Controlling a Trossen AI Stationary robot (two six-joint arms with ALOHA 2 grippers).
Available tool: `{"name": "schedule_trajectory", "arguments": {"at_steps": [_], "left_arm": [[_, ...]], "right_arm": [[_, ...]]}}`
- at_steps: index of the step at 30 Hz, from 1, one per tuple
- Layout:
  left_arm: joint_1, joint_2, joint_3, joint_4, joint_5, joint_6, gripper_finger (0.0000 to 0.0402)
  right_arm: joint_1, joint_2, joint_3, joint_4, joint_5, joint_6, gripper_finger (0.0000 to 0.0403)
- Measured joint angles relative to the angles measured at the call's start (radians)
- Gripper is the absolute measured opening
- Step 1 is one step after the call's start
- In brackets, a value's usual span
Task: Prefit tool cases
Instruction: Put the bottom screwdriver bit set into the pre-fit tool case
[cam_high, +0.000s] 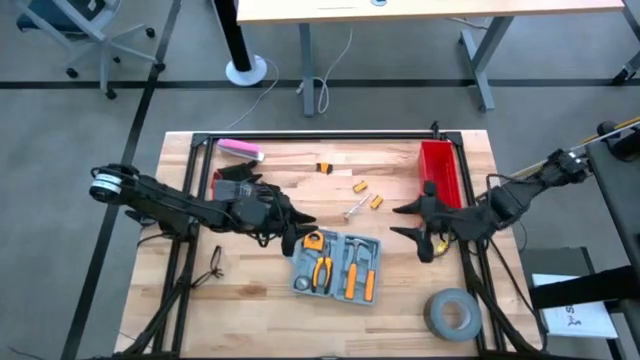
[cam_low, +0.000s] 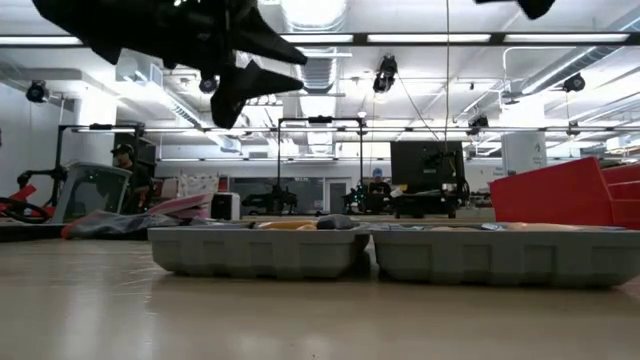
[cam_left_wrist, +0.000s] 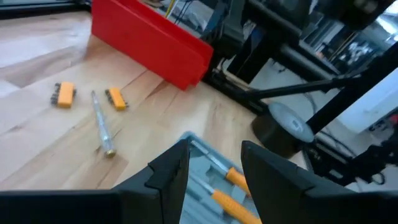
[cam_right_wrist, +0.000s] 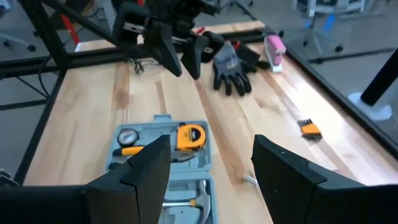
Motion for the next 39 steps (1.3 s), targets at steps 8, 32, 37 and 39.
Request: {"name": "schedule_trajectory", "arguments": {"at_steps": [8, 32, 37, 39], "left_arm": [[-0.001, 0.000, -0.015, 0.021, -0.015, 0.040, 0.0153], [0.001, 0.000, -0.064, 0.025, -0.190, 0.144, 0.0153], [0.002, 0.000, -0.065, 0.066, -0.202, 0.200, 0.0153], [0.002, 0.000, -0.064, 0.101, -0.216, 0.206, 0.0153]], "right_arm": [[-0.218, 0.011, 0.000, 0.002, -0.207, -0.073, 0.0201], [-0.609, 0.280, -0.001, 0.063, -0.499, -0.251, 0.0201], [-0.643, 0.338, -0.001, 0.087, -0.508, -0.278, 0.0201], [-0.653, 0.367, -0.001, 0.096, -0.526, -0.286, 0.0201]]}}
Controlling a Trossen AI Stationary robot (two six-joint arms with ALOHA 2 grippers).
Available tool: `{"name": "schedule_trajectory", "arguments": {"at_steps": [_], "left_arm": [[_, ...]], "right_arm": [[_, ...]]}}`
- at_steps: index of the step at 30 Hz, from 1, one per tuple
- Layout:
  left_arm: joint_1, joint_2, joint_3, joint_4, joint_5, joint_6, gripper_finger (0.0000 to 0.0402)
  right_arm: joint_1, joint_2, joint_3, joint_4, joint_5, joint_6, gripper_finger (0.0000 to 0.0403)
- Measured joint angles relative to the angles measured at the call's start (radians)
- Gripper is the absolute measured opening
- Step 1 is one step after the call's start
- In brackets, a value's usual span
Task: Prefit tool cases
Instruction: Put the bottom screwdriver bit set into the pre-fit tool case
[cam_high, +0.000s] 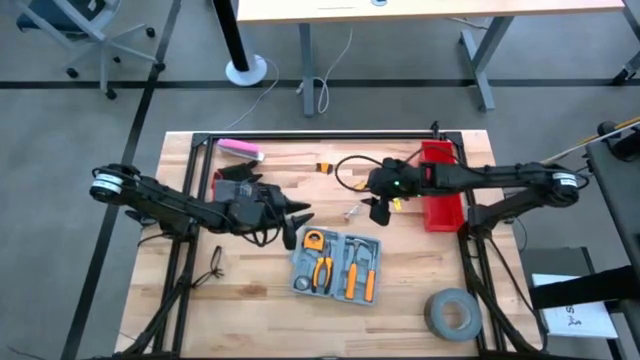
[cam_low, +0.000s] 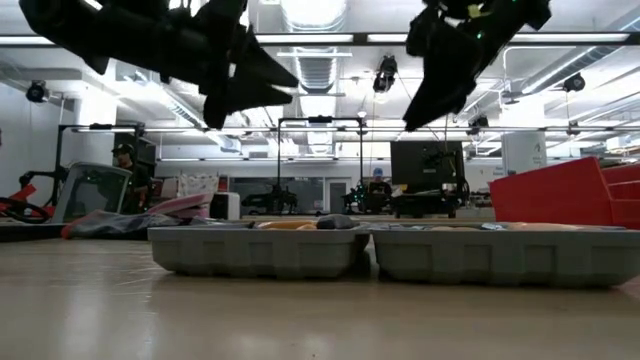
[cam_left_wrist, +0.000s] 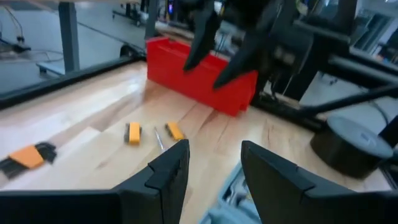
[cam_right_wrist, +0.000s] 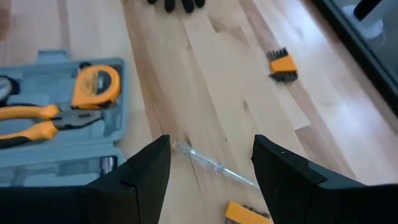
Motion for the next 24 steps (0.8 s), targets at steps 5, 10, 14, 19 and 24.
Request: {"name": "schedule_trajectory", "arguments": {"at_steps": [5, 10, 14, 19, 24], "left_arm": [[0.001, 0.000, 0.002, 0.061, -0.011, -0.001, 0.0153], [-0.001, 0.000, 0.002, 0.056, 0.007, -0.059, 0.0153], [-0.002, 0.000, 0.002, 0.056, 0.008, -0.099, 0.0153], [-0.002, 0.000, 0.002, 0.056, 0.008, -0.131, 0.0153], [-0.004, 0.000, 0.002, 0.056, 0.009, -0.131, 0.0153]], "right_arm": [[-0.019, 0.061, 0.000, -0.014, -0.003, -0.007, 0.0201], [-0.049, 0.086, 0.000, -0.035, -0.003, -0.008, 0.0201], [-0.081, 0.085, 0.000, -0.030, -0.002, -0.019, 0.0201], [-0.143, 0.086, 0.000, -0.033, -0.002, 0.048, 0.0201], [-0.174, 0.087, 0.000, -0.034, -0.001, 0.096, 0.0201]]}}
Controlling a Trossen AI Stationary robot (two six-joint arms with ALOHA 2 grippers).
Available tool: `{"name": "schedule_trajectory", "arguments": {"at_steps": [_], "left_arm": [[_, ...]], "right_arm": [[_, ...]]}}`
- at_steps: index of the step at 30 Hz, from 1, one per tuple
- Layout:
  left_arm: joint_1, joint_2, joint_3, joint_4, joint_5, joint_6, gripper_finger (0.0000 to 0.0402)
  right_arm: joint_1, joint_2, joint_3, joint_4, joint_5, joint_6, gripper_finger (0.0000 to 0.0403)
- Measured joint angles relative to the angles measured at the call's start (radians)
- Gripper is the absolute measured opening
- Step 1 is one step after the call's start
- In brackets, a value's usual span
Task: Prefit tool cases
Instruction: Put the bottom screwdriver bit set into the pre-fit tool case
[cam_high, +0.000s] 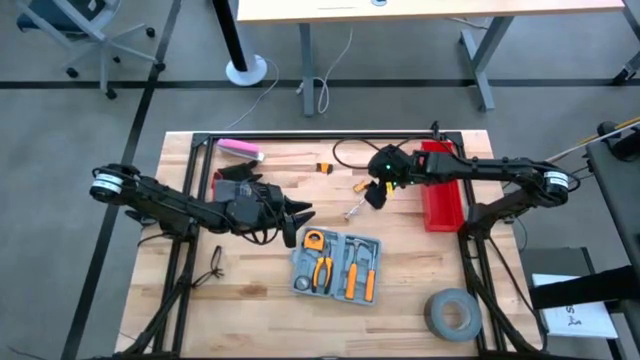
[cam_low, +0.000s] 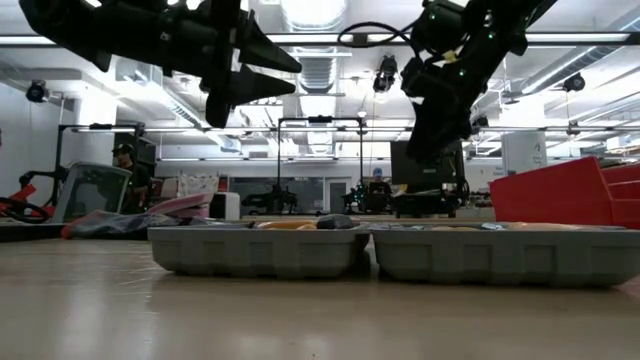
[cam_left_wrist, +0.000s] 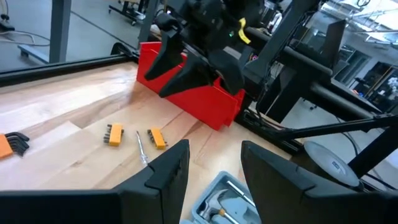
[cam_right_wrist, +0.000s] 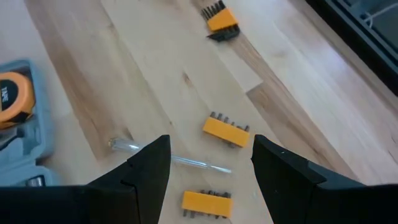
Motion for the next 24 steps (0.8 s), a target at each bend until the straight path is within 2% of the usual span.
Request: {"name": "schedule_trajectory", "arguments": {"at_steps": [6, 11, 19, 24], "left_arm": [[0.000, 0.000, 0.000, 0.000, 0.000, 0.002, 0.0153], [0.000, 0.000, 0.000, 0.000, 0.000, 0.009, 0.0153], [0.000, 0.000, 0.000, -0.001, 0.000, 0.009, 0.0153], [0.000, 0.000, 0.000, 0.000, 0.000, 0.009, 0.0153]], "right_arm": [[-0.011, 0.020, 0.000, -0.048, 0.002, 0.051, 0.0201], [-0.010, 0.091, 0.000, -0.114, 0.002, 0.056, 0.0201], [0.012, 0.165, 0.000, -0.126, -0.027, 0.086, 0.0202], [0.040, 0.182, 0.000, -0.130, -0.051, 0.092, 0.0221]]}}
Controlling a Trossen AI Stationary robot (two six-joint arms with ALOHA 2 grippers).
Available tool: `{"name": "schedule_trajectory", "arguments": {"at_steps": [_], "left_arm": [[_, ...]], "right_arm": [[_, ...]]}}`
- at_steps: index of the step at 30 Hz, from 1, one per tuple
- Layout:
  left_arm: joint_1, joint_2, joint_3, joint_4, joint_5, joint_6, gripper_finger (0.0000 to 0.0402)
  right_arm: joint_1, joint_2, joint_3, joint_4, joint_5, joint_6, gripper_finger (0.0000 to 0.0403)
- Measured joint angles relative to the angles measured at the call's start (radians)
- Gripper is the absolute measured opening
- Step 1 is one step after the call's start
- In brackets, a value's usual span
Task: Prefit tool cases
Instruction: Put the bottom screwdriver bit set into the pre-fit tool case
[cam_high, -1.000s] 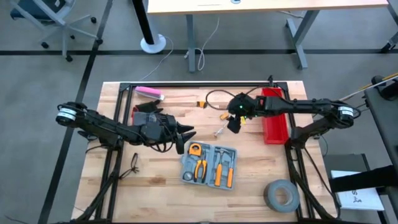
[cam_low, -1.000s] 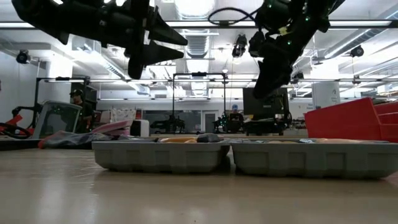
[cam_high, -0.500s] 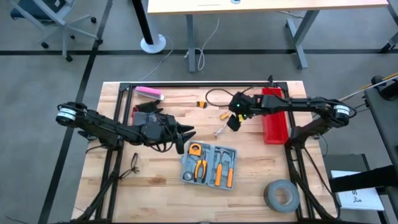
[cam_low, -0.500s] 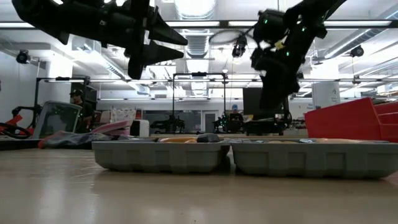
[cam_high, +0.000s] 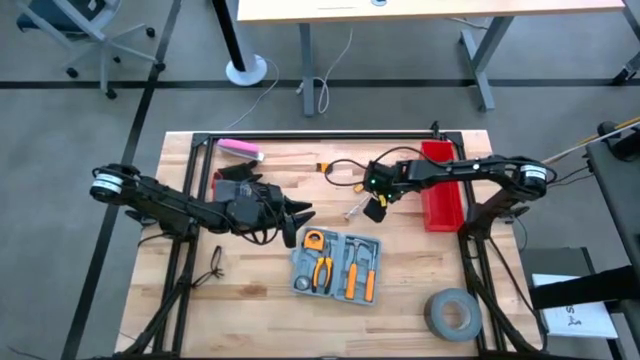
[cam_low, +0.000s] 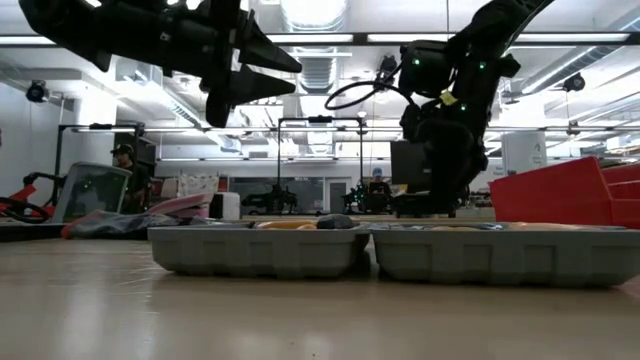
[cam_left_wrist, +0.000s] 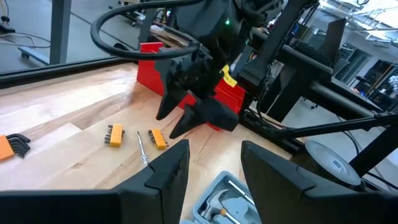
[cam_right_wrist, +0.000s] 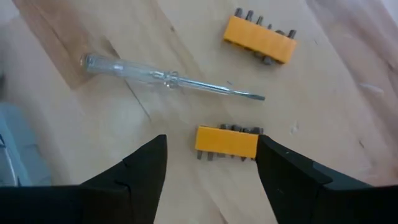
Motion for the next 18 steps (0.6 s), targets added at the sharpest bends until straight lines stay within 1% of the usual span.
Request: {"name": "schedule_trajectory", "arguments": {"at_steps": [4, 10, 13, 15, 18], "left_arm": [[0.000, 0.000, 0.000, 0.000, 0.000, 0.000, 0.0153], [0.000, 0.000, 0.000, -0.001, 0.000, 0.000, 0.0153], [0.000, 0.000, 0.000, -0.001, 0.000, 0.000, 0.0153], [0.000, 0.000, 0.000, -0.001, 0.000, 0.000, 0.0153], [0.000, 0.000, 0.000, -0.001, 0.000, 0.000, 0.0153]], "right_arm": [[0.002, 0.015, 0.000, 0.001, 0.008, 0.054, 0.0250], [-0.007, 0.055, 0.015, -0.037, 0.011, 0.219, 0.0287], [-0.003, 0.074, 0.028, -0.055, 0.035, 0.252, 0.0296], [-0.002, 0.087, 0.038, -0.071, 0.056, 0.251, 0.0299], [-0.002, 0.110, 0.060, -0.089, 0.061, 0.244, 0.0300]]}}
